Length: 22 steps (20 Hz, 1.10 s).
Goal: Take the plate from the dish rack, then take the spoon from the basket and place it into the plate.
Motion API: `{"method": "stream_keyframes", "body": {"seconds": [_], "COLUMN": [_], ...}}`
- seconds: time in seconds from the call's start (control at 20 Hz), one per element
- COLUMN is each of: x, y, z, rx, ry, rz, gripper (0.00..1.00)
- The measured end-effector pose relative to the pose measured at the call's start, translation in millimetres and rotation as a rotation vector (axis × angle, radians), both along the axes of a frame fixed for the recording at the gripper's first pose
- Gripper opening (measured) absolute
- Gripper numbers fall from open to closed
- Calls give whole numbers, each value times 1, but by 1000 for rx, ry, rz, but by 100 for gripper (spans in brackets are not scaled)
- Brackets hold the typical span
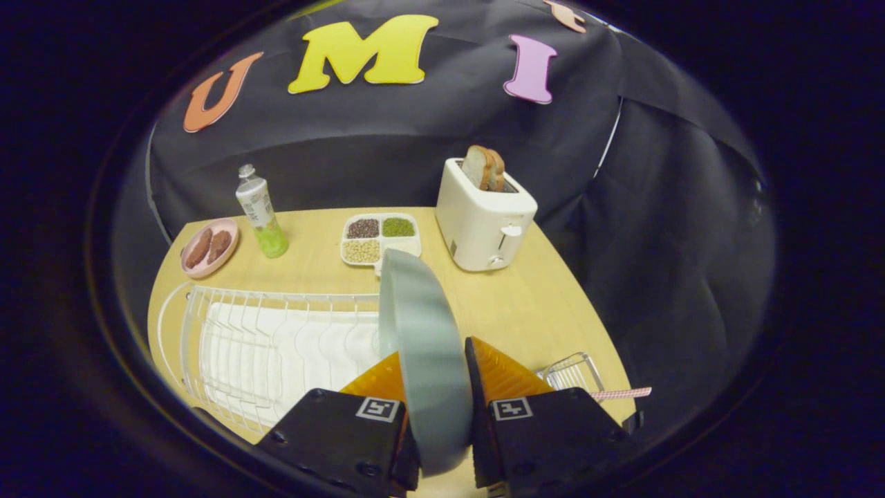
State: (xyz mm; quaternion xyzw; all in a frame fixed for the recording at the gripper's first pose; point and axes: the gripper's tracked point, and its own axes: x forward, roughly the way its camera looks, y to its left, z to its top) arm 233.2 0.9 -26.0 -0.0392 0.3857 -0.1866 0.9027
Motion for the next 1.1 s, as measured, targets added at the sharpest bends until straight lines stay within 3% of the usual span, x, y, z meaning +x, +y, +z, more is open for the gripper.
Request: {"method": "stream_keyframes", "body": {"seconds": [0.2, 0.45, 0.75, 1.1], "x": [-5, -54, -140, -207], "y": [9, 38, 53, 62], "z": [26, 48, 11, -72], "rx": [-21, 139, 346, 522], "ry": [-100, -206, -269, -184], "rz": [14, 134, 221, 247], "gripper": [35, 35, 35, 35]}}
